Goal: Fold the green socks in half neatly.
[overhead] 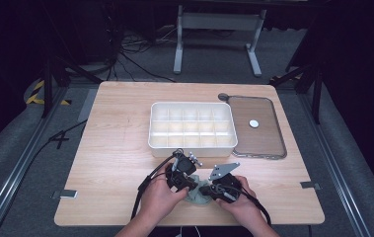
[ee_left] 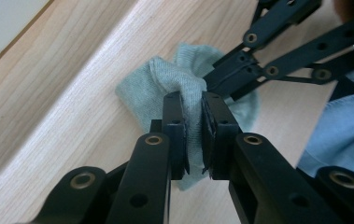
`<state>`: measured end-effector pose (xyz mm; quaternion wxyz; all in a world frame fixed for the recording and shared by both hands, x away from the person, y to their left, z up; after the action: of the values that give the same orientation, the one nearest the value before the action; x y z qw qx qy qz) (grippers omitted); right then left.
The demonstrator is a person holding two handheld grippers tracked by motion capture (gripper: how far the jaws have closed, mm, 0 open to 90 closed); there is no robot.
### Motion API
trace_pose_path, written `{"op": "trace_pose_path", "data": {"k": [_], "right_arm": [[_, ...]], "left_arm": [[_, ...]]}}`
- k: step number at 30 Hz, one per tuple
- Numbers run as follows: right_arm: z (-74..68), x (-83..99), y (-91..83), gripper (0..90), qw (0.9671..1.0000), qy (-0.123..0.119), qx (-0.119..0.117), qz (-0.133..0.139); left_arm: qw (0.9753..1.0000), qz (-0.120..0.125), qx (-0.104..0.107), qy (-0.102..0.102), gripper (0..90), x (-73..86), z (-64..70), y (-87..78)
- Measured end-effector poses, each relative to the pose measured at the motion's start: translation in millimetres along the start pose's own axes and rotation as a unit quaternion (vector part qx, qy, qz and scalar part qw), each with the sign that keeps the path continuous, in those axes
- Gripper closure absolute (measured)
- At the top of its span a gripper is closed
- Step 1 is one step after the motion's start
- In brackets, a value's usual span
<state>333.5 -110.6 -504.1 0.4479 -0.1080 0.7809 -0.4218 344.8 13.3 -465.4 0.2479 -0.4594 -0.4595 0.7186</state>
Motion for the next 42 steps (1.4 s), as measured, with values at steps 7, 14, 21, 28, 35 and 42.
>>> {"op": "trace_pose_path", "data": {"k": [7, 14, 21, 28, 35, 42], "right_arm": [[2.1, 0.2, -6.1, 87.8, 1.0000, 0.005, -0.002, 0.002], [15.5, -4.9, -41.3, 87.4, 0.9987, 0.029, 0.009, 0.040], [13.9, -7.1, -47.8, 87.6, 0.9986, 0.025, 0.010, 0.046], [4.5, -11.4, -48.3, 88.0, 0.9984, 0.014, 0.006, 0.054], [-7.0, -9.7, -28.0, 87.1, 0.9994, 0.002, -0.006, 0.035], [-0.4, -0.7, -9.5, 88.9, 1.0000, 0.003, 0.003, 0.004]], "left_arm": [[0.9968, 0.059, 0.054, 0.009, 60.2, 0.7, 5.5, -13.0], [0.9959, 0.073, 0.053, -0.001, 76.3, 12.7, -7.0, -32.1], [0.9974, 0.011, 0.065, 0.030, 89.8, 11.9, 7.2, -0.5], [0.9970, -0.014, 0.068, 0.034, 89.8, 10.1, 15.3, 19.9], [0.9970, -0.008, 0.070, 0.034, 89.4, 8.6, 17.5, 22.0], [0.9970, 0.063, 0.044, 0.011, 86.4, 3.9, 1.0, -0.9]]}}
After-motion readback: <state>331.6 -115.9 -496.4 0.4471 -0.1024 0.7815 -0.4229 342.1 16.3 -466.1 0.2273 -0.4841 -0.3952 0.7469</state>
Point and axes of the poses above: each handheld gripper's, and its own axes: y roughly forward along the jaws, x roughly out of its underside, z roughly to its right, the point moved 5 cm from there along y, roughly forward along the jaws, and after that the axes turned 9 degrees about y, right-handed, at the moved point
